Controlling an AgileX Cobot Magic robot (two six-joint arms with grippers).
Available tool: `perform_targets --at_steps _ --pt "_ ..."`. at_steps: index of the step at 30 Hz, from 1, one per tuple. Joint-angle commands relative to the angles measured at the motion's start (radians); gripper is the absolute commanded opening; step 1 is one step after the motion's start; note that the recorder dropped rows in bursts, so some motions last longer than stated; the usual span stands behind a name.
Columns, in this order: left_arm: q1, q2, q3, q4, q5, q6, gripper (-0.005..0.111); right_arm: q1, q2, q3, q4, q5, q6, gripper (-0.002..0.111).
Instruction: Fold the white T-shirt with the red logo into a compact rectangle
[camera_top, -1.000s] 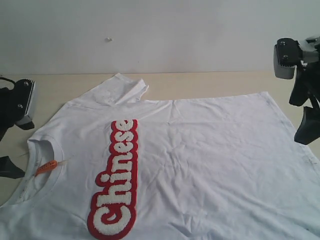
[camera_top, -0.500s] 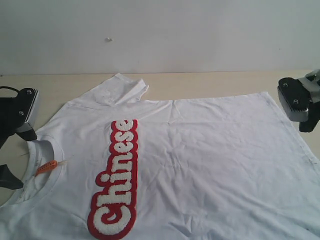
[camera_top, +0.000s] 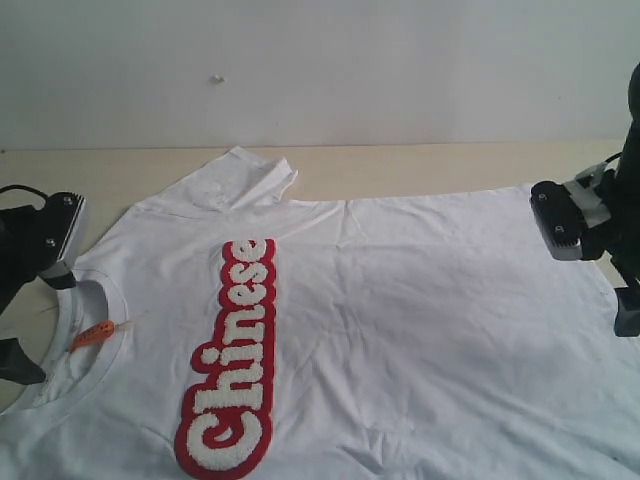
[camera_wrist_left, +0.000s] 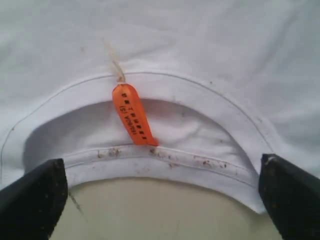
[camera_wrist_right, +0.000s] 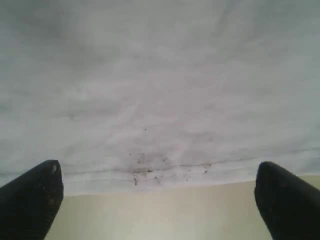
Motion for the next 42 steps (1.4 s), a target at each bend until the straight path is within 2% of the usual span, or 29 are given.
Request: perform_targets --at_steps 1,6,20,25,32,42 --pt "0.002 0.022 -0.003 0.029 -0.012 0.004 0.105 -0.026 0.032 -0.010 0.032 -0.088 -0.051 0.105" --pt "0.002 0.032 -0.003 0.029 -0.037 0.004 0.105 -0.066 0.074 -0.027 0.048 -0.082 -0.053 0.105" --pt "0.002 0.102 -0.003 0.018 -0.059 0.004 0.105 -0.066 0.076 -0.055 0.109 -0.071 -0.078 0.105" --pt "0.002 0.115 -0.003 0.005 -0.161 0.003 0.105 -0.066 0.076 -0.055 0.109 -0.066 -0.075 0.105" --pt "0.002 0.175 -0.010 0.026 -0.173 0.038 0.105 -0.066 0.076 -0.055 0.109 -0.050 -0.077 0.105" --pt "0.002 0.273 -0.112 0.057 -0.005 -0.034 0.105 -0.066 0.111 -0.055 0.109 -0.016 -0.078 0.105"
